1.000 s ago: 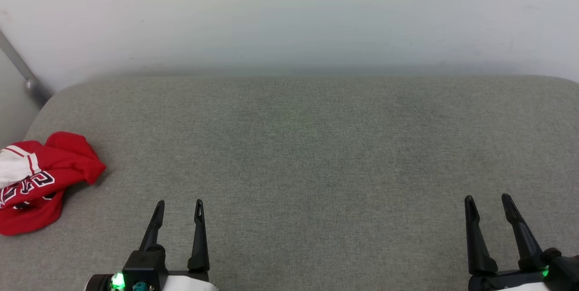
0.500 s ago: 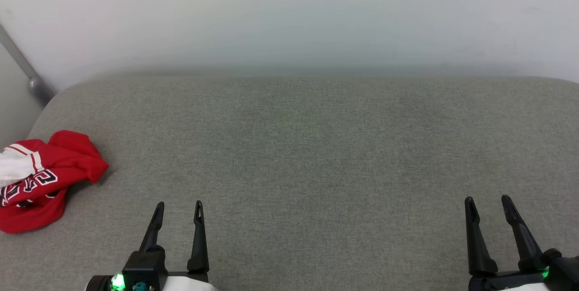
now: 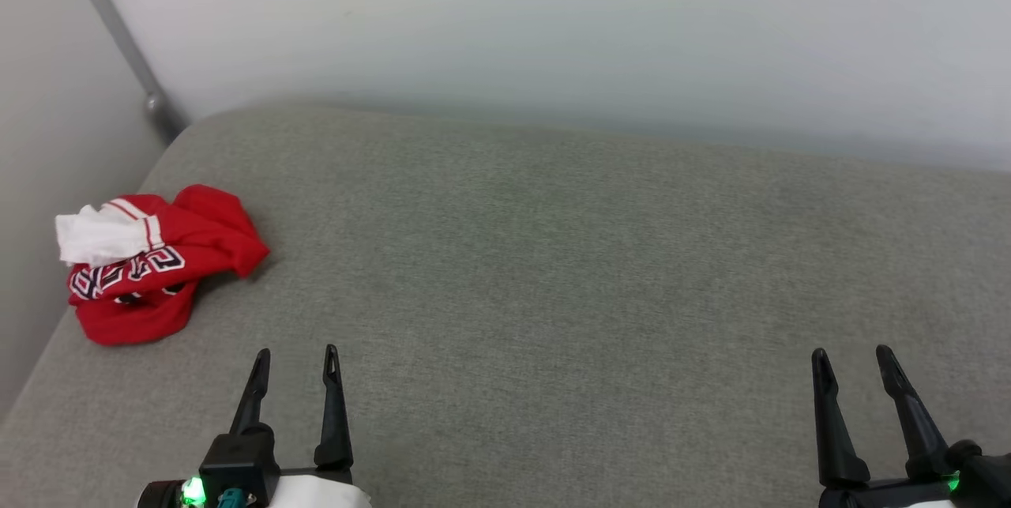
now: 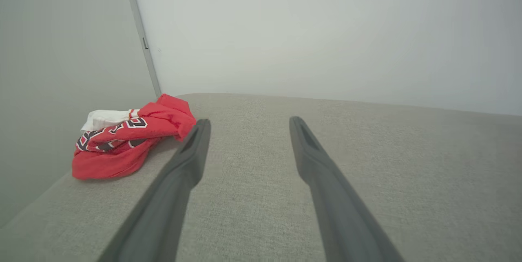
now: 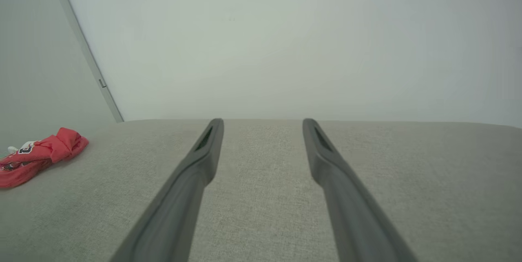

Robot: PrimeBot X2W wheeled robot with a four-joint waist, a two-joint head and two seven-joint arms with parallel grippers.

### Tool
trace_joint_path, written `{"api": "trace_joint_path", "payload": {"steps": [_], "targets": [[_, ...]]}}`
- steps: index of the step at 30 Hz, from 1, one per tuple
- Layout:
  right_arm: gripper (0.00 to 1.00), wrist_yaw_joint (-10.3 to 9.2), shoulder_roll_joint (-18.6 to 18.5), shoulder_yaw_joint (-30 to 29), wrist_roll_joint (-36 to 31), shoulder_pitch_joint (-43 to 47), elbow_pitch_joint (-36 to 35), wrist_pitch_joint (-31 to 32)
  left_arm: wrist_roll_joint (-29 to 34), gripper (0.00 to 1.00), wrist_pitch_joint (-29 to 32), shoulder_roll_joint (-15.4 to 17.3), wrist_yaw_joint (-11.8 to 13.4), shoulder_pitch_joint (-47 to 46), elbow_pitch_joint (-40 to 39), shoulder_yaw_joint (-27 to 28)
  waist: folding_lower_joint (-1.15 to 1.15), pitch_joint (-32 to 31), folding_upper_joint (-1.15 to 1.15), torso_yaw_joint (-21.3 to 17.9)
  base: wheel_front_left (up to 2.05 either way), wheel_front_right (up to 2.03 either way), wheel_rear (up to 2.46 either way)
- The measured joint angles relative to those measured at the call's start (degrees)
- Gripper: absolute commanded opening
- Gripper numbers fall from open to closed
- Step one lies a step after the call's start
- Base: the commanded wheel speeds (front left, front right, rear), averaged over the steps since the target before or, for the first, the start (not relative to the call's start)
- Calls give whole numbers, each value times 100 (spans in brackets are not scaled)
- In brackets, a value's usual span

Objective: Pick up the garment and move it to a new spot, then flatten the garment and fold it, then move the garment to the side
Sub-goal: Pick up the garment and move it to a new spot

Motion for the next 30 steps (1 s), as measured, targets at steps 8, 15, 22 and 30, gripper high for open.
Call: {"api": "trace_joint_path", "payload": {"steps": [8, 15, 22, 30], "targets": [[100, 0, 3, 25, -52, -3, -51, 0, -74, 100, 1, 2, 69, -14, -5, 105, 0, 63, 0, 678, 0, 0, 0], [100, 1, 2, 52, -108, -4, -113, 0, -149, 100, 1, 1, 152, -25, -23, 220, 0, 107, 0, 1303, 0, 0, 0], [100, 0, 1, 110, -180, 1, -124, 0, -210, 100, 1, 1, 211, -23, -37, 270, 0, 127, 0, 1907, 0, 0, 0], [100, 1, 3, 305, -316, -114, -99, 0, -401, 100, 1, 0, 368, 64, -171, 439, 0, 304, 0, 2156, 0, 0, 0]]}}
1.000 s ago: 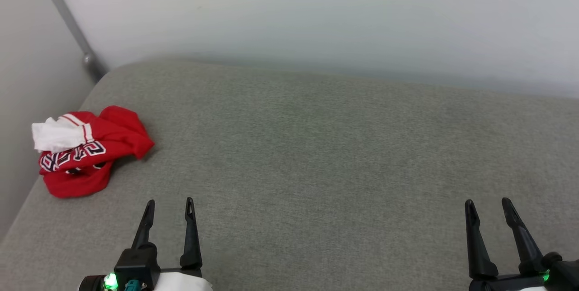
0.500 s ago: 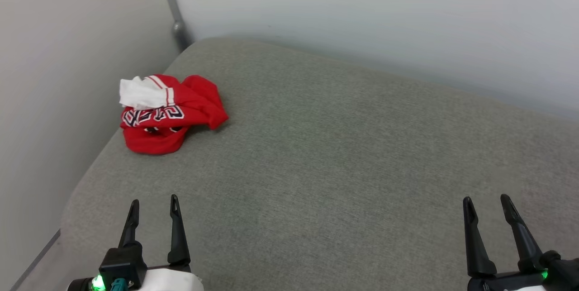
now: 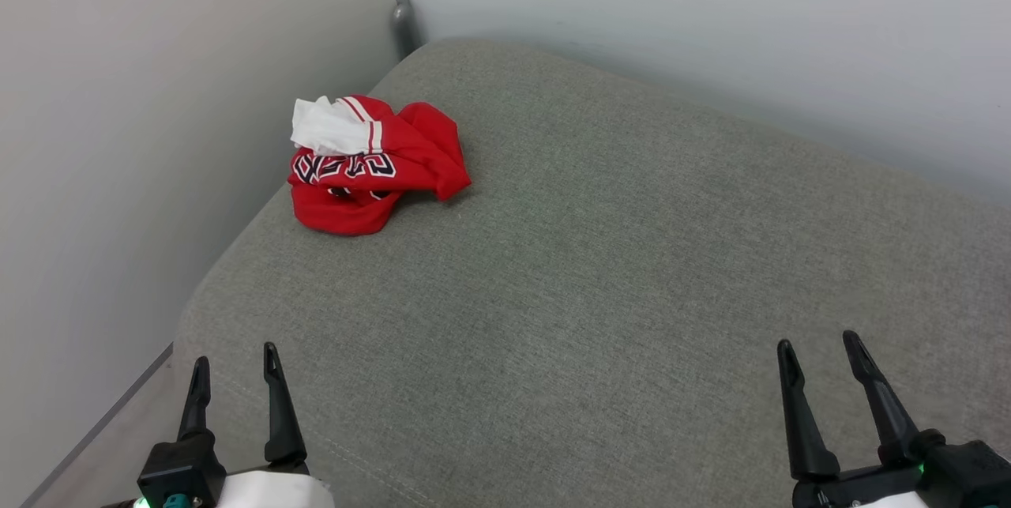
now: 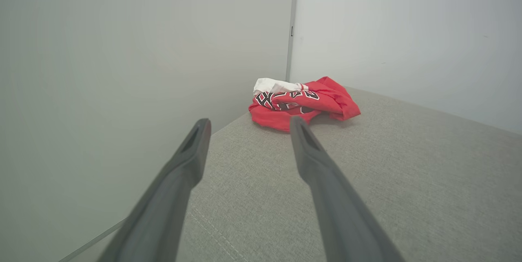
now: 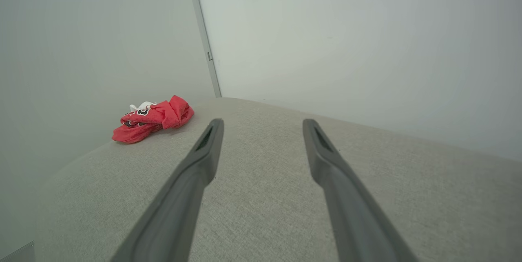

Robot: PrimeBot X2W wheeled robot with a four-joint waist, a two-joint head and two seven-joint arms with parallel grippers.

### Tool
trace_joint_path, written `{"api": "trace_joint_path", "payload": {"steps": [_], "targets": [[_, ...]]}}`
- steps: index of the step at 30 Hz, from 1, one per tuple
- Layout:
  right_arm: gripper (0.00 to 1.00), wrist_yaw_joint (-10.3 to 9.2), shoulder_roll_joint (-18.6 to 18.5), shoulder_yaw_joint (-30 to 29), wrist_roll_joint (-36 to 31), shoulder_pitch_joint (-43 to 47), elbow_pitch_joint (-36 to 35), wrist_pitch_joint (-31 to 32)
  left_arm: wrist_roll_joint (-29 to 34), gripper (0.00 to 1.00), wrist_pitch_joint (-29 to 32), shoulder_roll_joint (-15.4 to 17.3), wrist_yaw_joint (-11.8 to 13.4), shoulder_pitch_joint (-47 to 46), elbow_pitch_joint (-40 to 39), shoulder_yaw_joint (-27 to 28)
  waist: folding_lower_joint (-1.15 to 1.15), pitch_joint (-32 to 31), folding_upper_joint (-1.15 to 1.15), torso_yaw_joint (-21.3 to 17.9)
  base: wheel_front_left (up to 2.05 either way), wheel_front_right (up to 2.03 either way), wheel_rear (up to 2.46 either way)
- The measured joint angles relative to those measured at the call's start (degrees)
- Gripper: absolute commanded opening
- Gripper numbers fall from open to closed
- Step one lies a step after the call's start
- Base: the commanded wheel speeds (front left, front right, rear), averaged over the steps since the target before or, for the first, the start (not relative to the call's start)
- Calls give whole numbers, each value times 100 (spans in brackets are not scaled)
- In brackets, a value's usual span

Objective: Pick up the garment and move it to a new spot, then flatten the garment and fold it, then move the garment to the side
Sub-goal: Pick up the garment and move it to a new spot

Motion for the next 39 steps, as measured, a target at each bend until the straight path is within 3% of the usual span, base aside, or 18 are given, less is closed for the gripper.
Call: {"api": "trace_joint_path", "payload": {"steps": [5, 11, 23, 32, 39], "targets": [[100, 0, 0, 22, -42, -7, 12, 0, -12, 100, 0, 0, 18, 11, 14, 22, 0, 28, 0, 2, 0, 0, 0], [100, 0, 0, -77, -88, 1, -19, 0, 92, 100, -1, 109, -374, -522, 549, 297, 0, 95, 0, -39, 0, 0, 0], [100, 0, 3, -263, -508, -471, -248, 0, -35, 100, 66, 1671, -1099, -3236, 2005, 971, 0, 783, 0, -689, 0, 0, 0], [100, 0, 2, -413, -731, -849, -486, 0, -541, 100, 1651, 2647, -1529, -4700, 2628, 899, 1, 1493, 0, -1230, 0, 0, 0], [100, 0, 2, -428, -904, -1123, -737, 0, -1408, 100, 3420, 3231, -1606, -5504, 2889, 254, 1, 2132, 0, -1511, 0, 0, 0]]}}
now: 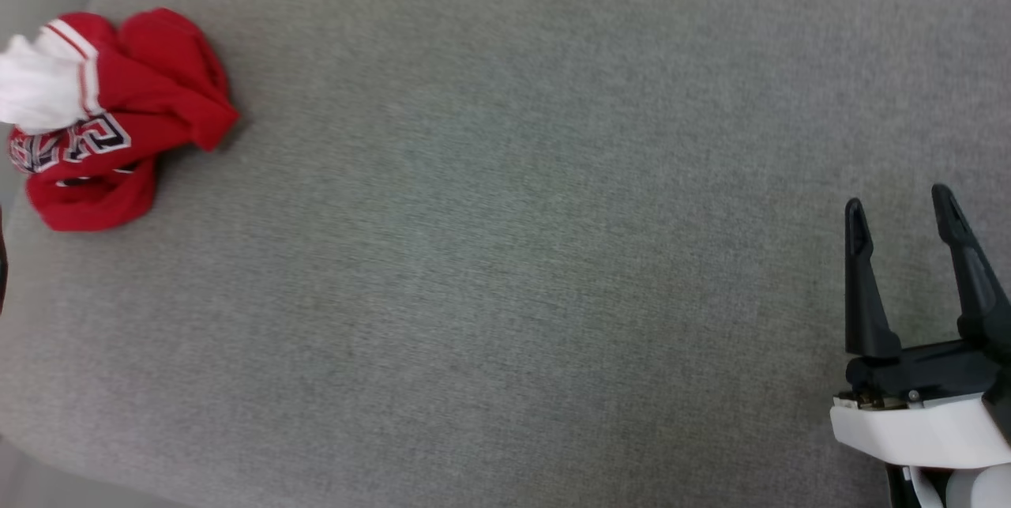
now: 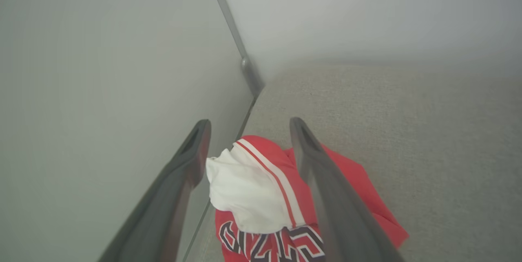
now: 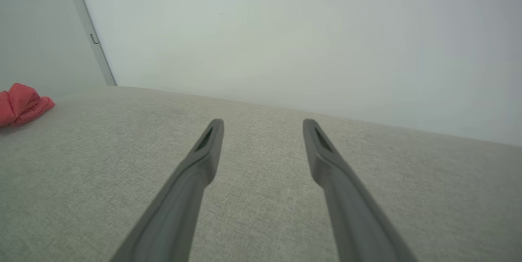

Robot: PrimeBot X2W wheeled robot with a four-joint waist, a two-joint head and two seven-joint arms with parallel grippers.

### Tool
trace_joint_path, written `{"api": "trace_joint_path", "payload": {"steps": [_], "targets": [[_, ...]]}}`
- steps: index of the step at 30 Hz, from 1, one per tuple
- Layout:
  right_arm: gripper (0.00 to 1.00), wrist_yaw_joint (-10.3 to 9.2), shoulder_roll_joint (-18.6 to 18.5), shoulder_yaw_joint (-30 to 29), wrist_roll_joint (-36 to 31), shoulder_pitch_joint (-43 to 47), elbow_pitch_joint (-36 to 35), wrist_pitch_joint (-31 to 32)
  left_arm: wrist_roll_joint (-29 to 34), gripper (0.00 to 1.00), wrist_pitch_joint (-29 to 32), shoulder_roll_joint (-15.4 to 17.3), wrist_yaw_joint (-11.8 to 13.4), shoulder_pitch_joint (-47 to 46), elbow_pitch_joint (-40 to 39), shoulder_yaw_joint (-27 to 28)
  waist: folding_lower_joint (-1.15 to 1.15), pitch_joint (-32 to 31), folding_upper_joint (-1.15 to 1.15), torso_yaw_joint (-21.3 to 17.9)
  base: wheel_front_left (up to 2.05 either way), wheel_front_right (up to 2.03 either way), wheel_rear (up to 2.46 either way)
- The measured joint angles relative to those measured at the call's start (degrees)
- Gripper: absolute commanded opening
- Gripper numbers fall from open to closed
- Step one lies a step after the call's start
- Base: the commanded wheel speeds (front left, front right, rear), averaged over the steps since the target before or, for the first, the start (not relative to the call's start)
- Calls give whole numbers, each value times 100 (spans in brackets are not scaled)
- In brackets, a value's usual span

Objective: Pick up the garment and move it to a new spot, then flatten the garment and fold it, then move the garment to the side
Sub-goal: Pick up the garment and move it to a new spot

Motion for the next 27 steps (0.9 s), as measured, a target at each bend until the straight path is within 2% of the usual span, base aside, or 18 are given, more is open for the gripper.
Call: {"api": "trace_joint_path", "payload": {"steps": [7, 13, 18, 27], "targets": [[100, 0, 1, 24, -134, -274, -282, 0, -1300, 100, 1862, 735, -7, -235, -43, -1046, 0, 587, 0, -215, 0, 0, 0], [100, 0, 1, 0, -180, -400, -485, 0, -2152, 100, 2805, 1271, -7, -220, -223, -1685, 0, 955, 0, -354, 0, 0, 0], [100, 0, 1, 11, -246, -441, -591, 0, -2515, 100, 3192, 1497, -5, -109, -130, -2107, 0, 1191, 0, -417, 0, 0, 0], [100, 0, 1, -24, -277, -516, -676, 0, -2751, 100, 3078, 1425, -5, -252, 65, -2725, -1, 1459, 0, -420, 0, 0, 0]]}}
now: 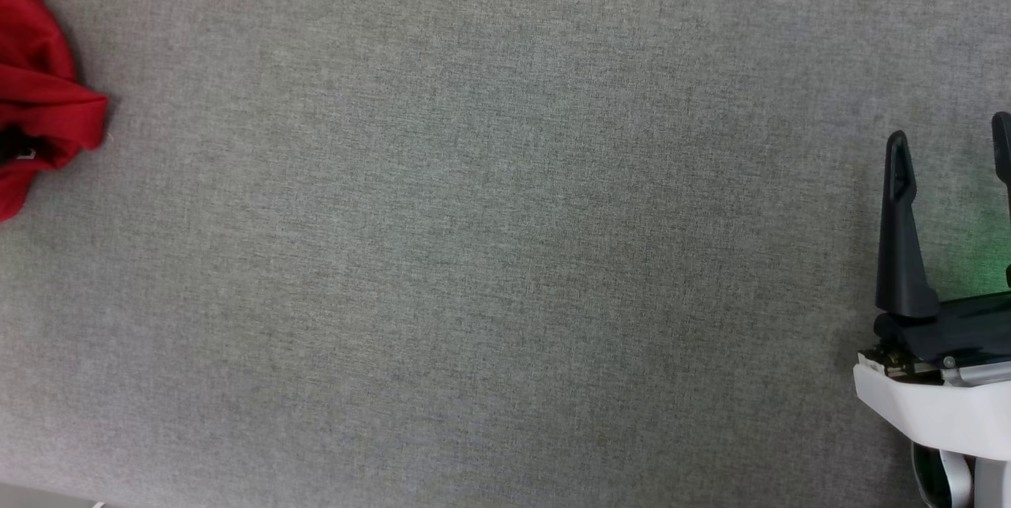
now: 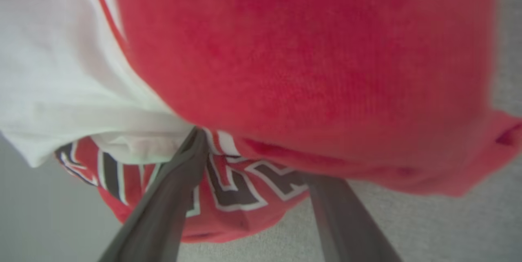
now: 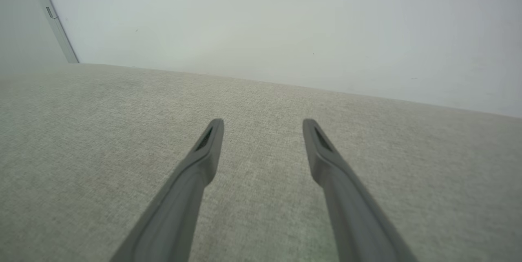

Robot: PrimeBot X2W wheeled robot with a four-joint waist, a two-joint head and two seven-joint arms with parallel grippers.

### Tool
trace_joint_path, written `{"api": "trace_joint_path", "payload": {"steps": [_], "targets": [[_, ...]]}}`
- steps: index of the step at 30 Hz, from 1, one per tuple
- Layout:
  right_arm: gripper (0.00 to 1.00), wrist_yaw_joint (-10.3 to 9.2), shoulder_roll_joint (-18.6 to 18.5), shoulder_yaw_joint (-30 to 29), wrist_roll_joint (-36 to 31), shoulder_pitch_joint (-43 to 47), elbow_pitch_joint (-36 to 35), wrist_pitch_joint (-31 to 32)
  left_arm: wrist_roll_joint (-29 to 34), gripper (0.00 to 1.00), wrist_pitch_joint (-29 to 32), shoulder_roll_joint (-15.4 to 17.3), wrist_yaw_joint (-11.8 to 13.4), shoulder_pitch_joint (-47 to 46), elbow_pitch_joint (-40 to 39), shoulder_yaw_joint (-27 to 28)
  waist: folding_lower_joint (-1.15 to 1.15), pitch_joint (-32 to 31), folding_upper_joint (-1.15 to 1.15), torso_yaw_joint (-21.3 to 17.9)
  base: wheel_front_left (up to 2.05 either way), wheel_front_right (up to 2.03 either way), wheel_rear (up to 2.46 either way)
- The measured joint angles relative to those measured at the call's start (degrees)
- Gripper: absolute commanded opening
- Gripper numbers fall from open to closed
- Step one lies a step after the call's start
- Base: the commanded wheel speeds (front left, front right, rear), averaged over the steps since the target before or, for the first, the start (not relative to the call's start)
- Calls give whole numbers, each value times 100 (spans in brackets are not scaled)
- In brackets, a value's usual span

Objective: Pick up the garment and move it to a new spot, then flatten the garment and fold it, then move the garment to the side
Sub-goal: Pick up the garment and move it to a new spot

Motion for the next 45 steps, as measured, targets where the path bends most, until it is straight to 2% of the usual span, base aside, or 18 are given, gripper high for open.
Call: {"api": "trace_joint_path", "payload": {"steps": [1, 2, 3, 10, 16, 25, 30, 36, 45], "targets": [[100, 0, 0, 7, 0, 0, 1, 0, -34, 48, -48, 12, 0, -22, 18, -59, 0, 8, 0, -3, 0, 0, 0], [100, 0, 0, 13, 0, -2, 2, 0, -51, 5, -80, 23, 0, -51, 41, -114, 0, 14, 0, -7, 0, 0, 0], [100, 0, 0, 15, 0, -3, 3, 0, -90, 0, -97, 32, 0, -90, 59, -175, 0, 18, 0, -12, 0, 0, 0], [100, 0, 0, 40, 67, -18, 81, 0, -212, 0, -334, 125, 4, -270, 227, -515, 0, -74, 0, -50, 0, 0, 0], [100, 0, 0, 40, 263, 19, 279, -1, -218, 0, -582, 341, -1, -398, 225, -759, 0, -468, 0, -64, 0, 0, 0], [100, 0, -1, 86, 552, 300, 693, 0, -36, 0, -589, 858, -1, -995, -728, -1227, 0, -1335, 0, -40, 0, 0, 0], [100, 0, -2, 119, 687, 451, 810, 0, 125, 0, -416, 953, 0, -1491, -1422, -1545, -1, -1770, 0, -87, 0, 0, 0], [100, 0, -3, 143, 865, 528, 872, 0, 270, 0, -283, 694, -1, -2156, -2250, -2011, -1, -2079, 0, -380, 0, 0, 0], [100, 0, -3, 183, 1051, 595, 965, 0, 226, 0, -289, -166, -1, -2867, -3015, -2762, -1, -2270, 0, -1144, 0, 0, 0]]}}
